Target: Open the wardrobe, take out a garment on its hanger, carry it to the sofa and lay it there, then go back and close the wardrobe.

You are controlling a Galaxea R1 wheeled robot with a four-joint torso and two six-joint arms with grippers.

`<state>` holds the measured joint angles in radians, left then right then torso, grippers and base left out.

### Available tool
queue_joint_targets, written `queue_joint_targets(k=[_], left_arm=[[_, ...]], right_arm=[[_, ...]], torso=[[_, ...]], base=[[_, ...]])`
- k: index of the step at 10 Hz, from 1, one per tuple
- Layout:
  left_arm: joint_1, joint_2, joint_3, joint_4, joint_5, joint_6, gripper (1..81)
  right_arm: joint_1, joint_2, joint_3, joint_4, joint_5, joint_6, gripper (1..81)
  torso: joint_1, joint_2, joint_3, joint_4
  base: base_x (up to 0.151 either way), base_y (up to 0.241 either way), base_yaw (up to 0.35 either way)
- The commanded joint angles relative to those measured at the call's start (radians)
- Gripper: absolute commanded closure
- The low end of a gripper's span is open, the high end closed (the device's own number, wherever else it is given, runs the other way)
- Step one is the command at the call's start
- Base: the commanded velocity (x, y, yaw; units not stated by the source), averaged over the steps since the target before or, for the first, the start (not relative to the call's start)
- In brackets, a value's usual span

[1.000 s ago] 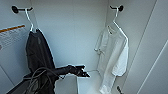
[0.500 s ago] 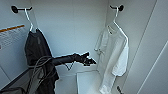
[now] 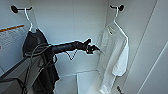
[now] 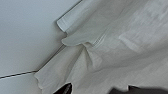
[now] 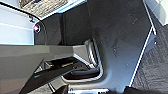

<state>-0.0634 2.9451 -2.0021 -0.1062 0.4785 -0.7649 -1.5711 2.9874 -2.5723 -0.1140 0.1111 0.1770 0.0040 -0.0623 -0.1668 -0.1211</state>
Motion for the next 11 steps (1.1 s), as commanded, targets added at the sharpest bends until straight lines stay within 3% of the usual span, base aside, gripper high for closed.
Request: queue_joint_targets(k=[1,2,4,5,6,8,9,10,11], left_arm=[[-0.238,0.008,0.0,-0.047,-0.029,-0.036,1.0],[-0.256,0.014,0.0,-0.052,-0.032,-0.037,1.0],[-0.292,0.025,-0.007,-0.056,-0.037,-0.043,1.0],[-0.305,0.031,-0.012,-0.066,-0.037,-0.048,1.0],[-0.321,0.034,-0.012,-0.066,-0.037,-0.05,1.0],[-0.365,0.031,-0.017,-0.066,-0.037,-0.065,1.0],[-0.388,0.029,-0.023,-0.067,-0.037,-0.074,1.0],[-0.405,0.029,-0.026,-0.067,-0.037,-0.088,1.0],[-0.416,0.028,-0.026,-0.069,-0.053,-0.1,1.0]], right_arm=[[0.024,0.003,0.006,-0.007,-0.053,-0.001,1.0],[0.024,0.003,0.006,-0.007,-0.053,0.001,1.0],[0.025,0.003,0.008,-0.007,-0.053,-0.001,1.0],[0.025,0.004,0.006,-0.009,-0.053,-0.001,1.0],[0.025,0.004,0.005,-0.009,-0.053,0.001,1.0],[0.022,0.004,0.005,-0.009,-0.053,-0.001,1.0],[0.022,0.004,0.005,-0.009,-0.053,-0.002,1.0],[0.022,0.004,0.005,-0.007,-0.053,-0.001,1.0],[0.019,0.006,0.005,-0.007,-0.053,-0.004,1.0]], torso=[[0.0,0.0,0.0,0.0],[0.0,0.0,0.0,-0.029],[0.0,0.0,0.0,-0.069],[0.0,0.0,0.0,-0.103],[0.0,0.0,0.0,-0.061],[0.0,0.0,0.0,-0.097],[0.0,0.0,0.067,-0.098],[0.001,0.0,0.002,-0.098],[0.001,0.0,0.009,-0.098]], base=[[0.0,0.0,0.0],[0.0,0.0,0.0],[0.0,0.0,0.0],[0.0,0.0,0.0],[0.0,0.0,0.0],[0.0,0.0,0.0],[0.0,0.0,0.0],[0.0,0.0,0.0],[0.0,0.0,0.0]])
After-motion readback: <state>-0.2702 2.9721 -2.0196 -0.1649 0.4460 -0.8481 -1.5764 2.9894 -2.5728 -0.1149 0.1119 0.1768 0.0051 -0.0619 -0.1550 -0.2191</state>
